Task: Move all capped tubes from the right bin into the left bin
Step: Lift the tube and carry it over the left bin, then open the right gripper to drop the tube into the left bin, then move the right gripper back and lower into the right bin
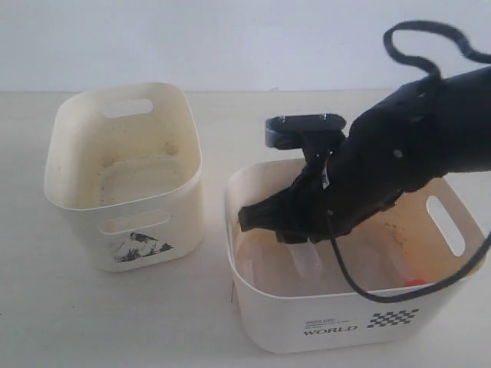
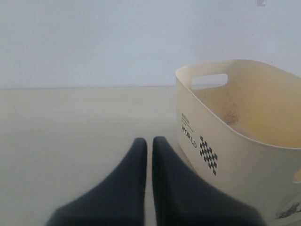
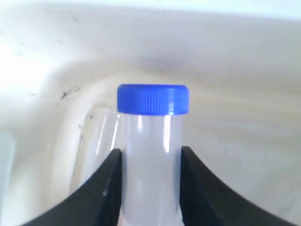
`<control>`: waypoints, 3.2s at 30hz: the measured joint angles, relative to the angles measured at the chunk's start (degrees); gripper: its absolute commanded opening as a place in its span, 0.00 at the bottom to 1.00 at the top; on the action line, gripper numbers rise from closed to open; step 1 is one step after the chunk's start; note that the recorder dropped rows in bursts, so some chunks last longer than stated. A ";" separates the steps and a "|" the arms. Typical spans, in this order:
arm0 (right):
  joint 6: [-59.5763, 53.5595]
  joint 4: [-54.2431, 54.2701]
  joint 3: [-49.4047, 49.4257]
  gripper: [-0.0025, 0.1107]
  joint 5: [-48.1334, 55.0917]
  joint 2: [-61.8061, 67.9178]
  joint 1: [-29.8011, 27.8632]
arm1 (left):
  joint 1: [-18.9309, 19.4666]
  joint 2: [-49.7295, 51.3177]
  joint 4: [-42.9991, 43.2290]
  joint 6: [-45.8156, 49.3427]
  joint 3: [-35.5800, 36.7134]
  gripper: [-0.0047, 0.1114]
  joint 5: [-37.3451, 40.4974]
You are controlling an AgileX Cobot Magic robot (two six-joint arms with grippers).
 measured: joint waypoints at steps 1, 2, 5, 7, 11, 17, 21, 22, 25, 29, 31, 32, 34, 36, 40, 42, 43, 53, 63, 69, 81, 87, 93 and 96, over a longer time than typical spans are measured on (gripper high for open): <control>0.00 -0.25 0.00 0.02 0.17 -1.08 0.00 | 0.00 0.00 0.00 0.00 0.00 0.08 0.00; 0.00 -1.11 0.00 0.02 0.52 -3.61 0.00 | 0.00 0.00 0.00 0.00 0.00 0.08 0.00; 0.16 -2.75 0.00 0.02 1.61 -7.65 0.00 | 0.00 0.00 0.00 0.00 0.00 0.08 0.00; 0.26 -3.17 0.00 0.02 1.77 -10.88 0.00 | 0.00 0.00 0.00 0.00 0.00 0.08 0.00; 0.74 2.57 0.14 0.02 -9.51 -17.74 0.57 | 0.00 0.00 0.00 0.00 0.00 0.08 0.00; 1.01 5.27 -0.11 0.02 -42.54 -13.69 8.05 | 0.00 0.00 0.00 0.00 0.00 0.08 0.00; 1.22 5.49 -3.85 0.02 -46.63 -7.04 9.47 | 0.00 0.00 0.00 0.00 0.00 0.08 0.00; 1.37 5.58 -5.44 0.02 -46.84 -4.55 9.74 | 0.00 0.00 0.00 0.00 0.00 0.08 0.00; 1.37 5.58 -8.92 0.04 -47.11 0.81 10.06 | 0.00 0.00 0.00 0.00 0.00 0.08 0.00; 1.91 5.58 -11.33 0.27 -47.11 5.57 10.28 | 0.00 0.00 0.00 0.00 0.00 0.08 0.00; 2.22 5.58 -11.56 0.48 -46.99 7.05 10.28 | 0.00 0.00 0.00 0.00 0.00 0.08 0.00; 2.36 5.58 -11.62 0.58 -46.69 7.37 10.28 | 0.00 0.00 0.00 0.00 0.00 0.08 0.00; 2.36 5.58 -11.71 0.70 -45.47 7.95 10.28 | 0.00 0.00 0.00 0.00 0.00 0.08 0.00; 2.36 5.58 -11.71 0.73 -44.59 8.09 10.28 | 0.00 0.00 0.00 0.00 0.00 0.08 0.00; 2.36 5.58 -11.75 0.69 -44.31 8.09 10.28 | 0.00 0.00 0.00 0.00 0.00 0.08 0.00; 2.36 5.58 -11.75 0.66 -43.41 7.50 10.28 | 0.00 0.00 0.00 0.00 0.00 0.08 0.00; 2.36 5.58 -11.75 0.64 -42.45 6.91 10.28 | 0.00 0.00 0.00 0.00 0.00 0.08 0.00; -15.34 4.93 -11.75 0.39 -19.10 -7.90 10.28 | 0.00 0.00 0.00 0.00 0.00 0.08 0.00; -7.00 -13.57 -11.75 0.39 12.96 -18.97 10.28 | 0.00 0.00 0.00 0.00 0.00 0.08 0.00; 5.12 -25.77 -11.75 0.39 33.39 -18.61 10.28 | 0.00 0.00 0.00 0.00 0.00 0.08 0.00; 9.98 -23.34 -11.75 0.39 38.37 -9.81 10.28 | 0.00 0.00 0.00 0.00 0.00 0.08 0.00; 10.29 -20.08 -11.75 0.39 38.25 -3.31 10.28 | 0.00 0.00 0.00 0.00 0.00 0.08 0.00; 7.69 -14.44 -11.84 0.39 37.18 0.53 5.43 | 0.00 0.00 0.00 0.00 0.00 0.08 0.00; 6.85 -13.41 -11.84 0.44 36.73 0.66 2.07 | 0.00 0.00 0.00 0.00 0.00 0.08 0.00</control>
